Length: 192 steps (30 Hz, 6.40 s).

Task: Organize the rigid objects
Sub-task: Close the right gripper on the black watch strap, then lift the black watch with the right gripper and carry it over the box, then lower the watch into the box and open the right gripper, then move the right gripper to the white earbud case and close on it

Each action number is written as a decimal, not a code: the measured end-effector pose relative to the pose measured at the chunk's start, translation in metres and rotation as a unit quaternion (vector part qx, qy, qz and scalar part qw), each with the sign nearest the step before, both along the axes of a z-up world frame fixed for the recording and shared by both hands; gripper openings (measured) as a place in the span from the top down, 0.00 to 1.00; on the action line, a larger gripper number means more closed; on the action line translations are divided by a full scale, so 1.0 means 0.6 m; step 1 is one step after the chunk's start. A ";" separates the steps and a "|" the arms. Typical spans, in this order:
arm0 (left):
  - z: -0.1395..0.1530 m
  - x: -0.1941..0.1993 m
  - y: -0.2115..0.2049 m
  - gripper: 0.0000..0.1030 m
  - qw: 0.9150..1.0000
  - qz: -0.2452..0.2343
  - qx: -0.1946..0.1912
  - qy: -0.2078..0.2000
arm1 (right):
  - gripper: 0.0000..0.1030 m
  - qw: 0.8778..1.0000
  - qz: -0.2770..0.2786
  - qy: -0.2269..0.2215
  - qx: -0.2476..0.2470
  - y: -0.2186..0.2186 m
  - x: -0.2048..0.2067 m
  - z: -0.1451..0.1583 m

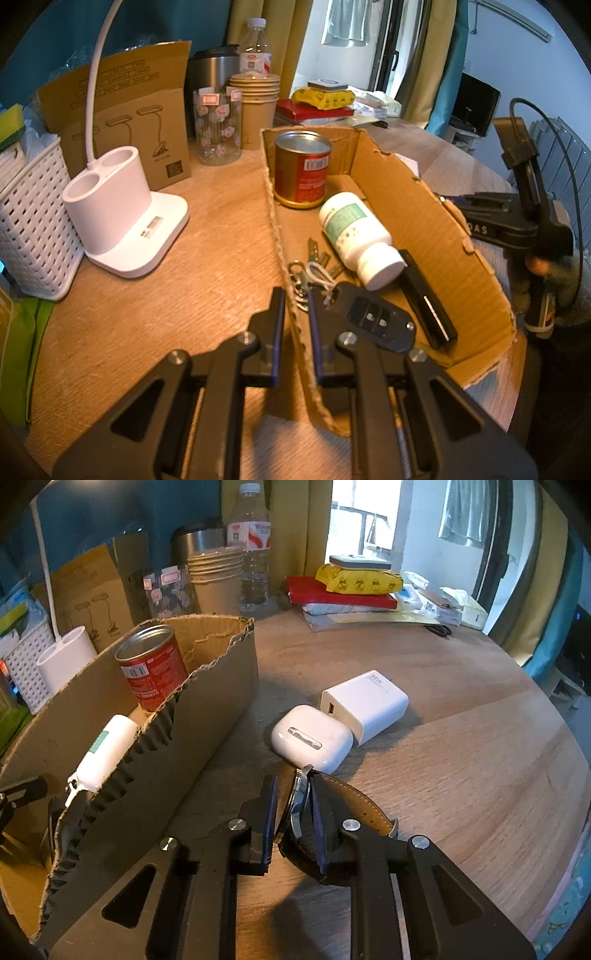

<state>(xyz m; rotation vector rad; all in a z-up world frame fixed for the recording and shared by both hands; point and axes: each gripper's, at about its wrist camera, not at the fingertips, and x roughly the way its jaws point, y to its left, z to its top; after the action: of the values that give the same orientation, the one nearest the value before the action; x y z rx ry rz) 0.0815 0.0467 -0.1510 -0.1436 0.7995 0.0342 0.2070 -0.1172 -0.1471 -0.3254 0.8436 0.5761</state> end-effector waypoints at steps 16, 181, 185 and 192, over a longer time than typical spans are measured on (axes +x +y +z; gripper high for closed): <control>0.000 0.000 0.000 0.87 1.000 0.000 0.000 0.000 | 0.90 0.998 0.013 -0.051 0.044 -0.014 -0.025 0.055; -0.006 0.005 0.006 0.86 1.000 -0.001 -0.002 0.001 | 0.33 0.995 -0.023 -0.082 0.050 -0.023 0.052 0.093; -0.006 0.005 0.006 0.86 1.000 -0.001 -0.002 0.001 | 0.33 0.995 -0.034 -0.069 0.055 -0.033 0.063 0.082; -0.006 0.005 0.006 0.86 1.000 -0.001 -0.002 0.001 | 0.33 0.997 -0.029 -0.053 0.047 -0.023 0.066 0.058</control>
<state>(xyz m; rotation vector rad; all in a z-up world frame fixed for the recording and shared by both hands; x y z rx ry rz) 0.0846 0.0501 -0.1546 -0.1455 0.8015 0.0307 0.2463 -0.1311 -0.1122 -0.2430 0.7202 0.5382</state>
